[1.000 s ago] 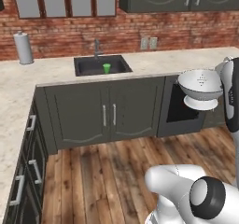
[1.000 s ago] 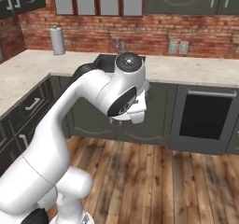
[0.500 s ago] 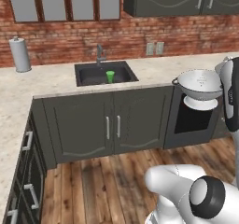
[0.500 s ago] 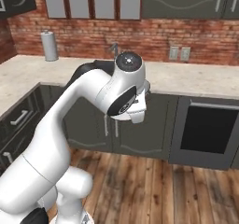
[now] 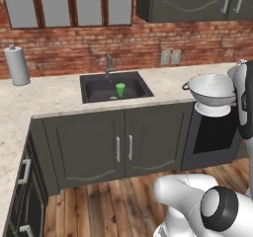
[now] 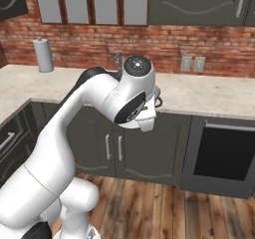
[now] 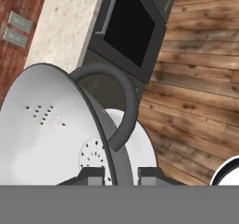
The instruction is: Pick the cup and colander and place them in the sink. Then turn on the water.
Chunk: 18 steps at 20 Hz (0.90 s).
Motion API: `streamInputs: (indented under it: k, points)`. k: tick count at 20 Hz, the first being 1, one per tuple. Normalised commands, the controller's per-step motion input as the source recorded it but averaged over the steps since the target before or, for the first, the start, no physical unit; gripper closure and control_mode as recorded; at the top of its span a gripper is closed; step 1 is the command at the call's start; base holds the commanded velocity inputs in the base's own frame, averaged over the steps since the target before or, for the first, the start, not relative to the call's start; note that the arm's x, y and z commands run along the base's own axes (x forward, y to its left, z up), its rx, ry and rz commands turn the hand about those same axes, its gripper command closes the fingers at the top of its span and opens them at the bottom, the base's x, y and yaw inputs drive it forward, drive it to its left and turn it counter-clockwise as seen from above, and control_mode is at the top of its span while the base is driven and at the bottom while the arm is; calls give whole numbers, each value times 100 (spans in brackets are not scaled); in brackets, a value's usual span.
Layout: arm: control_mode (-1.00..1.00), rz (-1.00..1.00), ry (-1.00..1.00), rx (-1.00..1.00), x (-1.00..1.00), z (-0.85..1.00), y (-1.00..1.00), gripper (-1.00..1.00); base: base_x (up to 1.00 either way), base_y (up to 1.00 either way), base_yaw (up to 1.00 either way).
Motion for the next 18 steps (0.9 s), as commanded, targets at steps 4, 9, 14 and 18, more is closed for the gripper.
streamInputs:
  k: [4, 9, 14, 18]
  points:
    - [100, 0, 0, 0, 0, 0, 0, 100, 64, 0, 0]
    - [100, 0, 0, 0, 0, 0, 0, 100, 63, 0, 0]
    - [100, 0, 0, 0, 0, 0, 0, 100, 65, 0, 0]
    - [100, 0, 0, 0, 0, 0, 0, 100, 67, 0, 0]
